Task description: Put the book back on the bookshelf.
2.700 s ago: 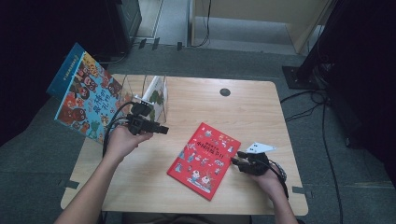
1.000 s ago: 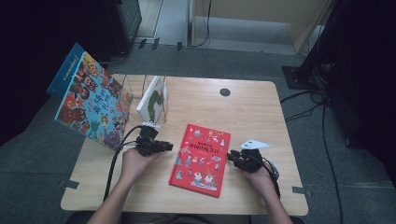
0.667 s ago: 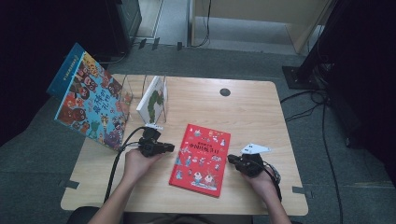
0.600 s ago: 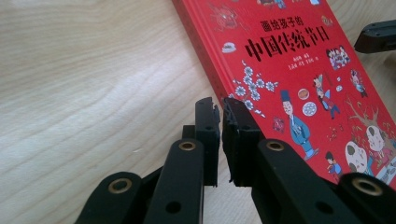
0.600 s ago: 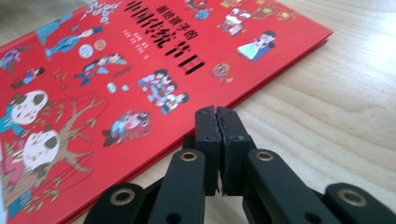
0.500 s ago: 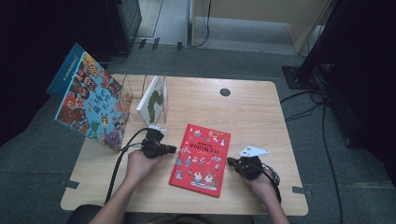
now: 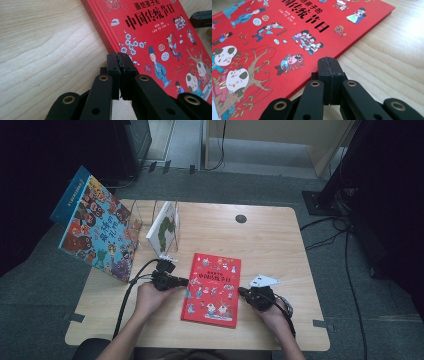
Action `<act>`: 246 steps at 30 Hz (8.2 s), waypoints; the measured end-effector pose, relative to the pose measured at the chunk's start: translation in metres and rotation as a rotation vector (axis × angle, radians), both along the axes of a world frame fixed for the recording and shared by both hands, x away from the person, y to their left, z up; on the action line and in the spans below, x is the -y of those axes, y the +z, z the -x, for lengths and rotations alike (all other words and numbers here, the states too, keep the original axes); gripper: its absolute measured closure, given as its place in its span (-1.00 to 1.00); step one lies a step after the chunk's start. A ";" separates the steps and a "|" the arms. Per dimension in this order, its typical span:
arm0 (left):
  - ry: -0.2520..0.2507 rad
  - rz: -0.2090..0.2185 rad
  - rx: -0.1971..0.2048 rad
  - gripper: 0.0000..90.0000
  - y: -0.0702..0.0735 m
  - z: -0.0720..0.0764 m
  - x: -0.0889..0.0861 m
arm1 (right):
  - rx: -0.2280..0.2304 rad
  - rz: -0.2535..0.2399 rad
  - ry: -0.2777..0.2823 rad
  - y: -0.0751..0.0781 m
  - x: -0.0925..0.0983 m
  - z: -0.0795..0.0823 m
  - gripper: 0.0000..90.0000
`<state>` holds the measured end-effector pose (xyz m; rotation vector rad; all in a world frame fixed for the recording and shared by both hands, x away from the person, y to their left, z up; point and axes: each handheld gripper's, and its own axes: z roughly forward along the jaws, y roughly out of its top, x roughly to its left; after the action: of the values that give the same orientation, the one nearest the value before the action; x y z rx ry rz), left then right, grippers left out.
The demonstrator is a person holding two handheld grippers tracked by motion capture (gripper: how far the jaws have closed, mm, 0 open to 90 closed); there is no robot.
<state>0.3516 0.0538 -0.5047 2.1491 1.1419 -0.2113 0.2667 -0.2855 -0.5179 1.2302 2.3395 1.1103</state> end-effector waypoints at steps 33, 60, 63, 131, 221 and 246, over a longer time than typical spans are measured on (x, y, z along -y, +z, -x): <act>0.068 -0.007 0.035 1.00 -0.001 0.003 -0.010 | 0.048 0.041 -0.019 0.002 -0.017 -0.034 1.00; 0.050 -0.006 0.097 0.16 0.006 0.015 -0.016 | -0.014 0.019 0.044 0.012 -0.027 -0.035 0.43; 0.045 -0.013 0.102 0.12 0.006 0.016 -0.016 | -0.016 0.050 0.027 0.015 -0.028 -0.035 0.39; 0.050 0.002 0.004 1.00 -0.002 0.023 0.000 | -0.445 -0.016 -0.167 0.028 -0.024 -0.067 0.18; -0.007 0.104 0.013 -0.26 0.006 0.024 0.001 | -0.611 -0.215 0.058 0.120 -0.063 -0.103 0.96; -0.013 0.146 0.036 -0.33 0.029 -0.005 0.020 | -0.566 -0.234 0.048 0.158 -0.043 -0.110 0.96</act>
<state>0.3565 0.0342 -0.4762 2.0249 1.0592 -0.2531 0.3768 -0.2427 -0.3599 1.7749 2.7029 1.1995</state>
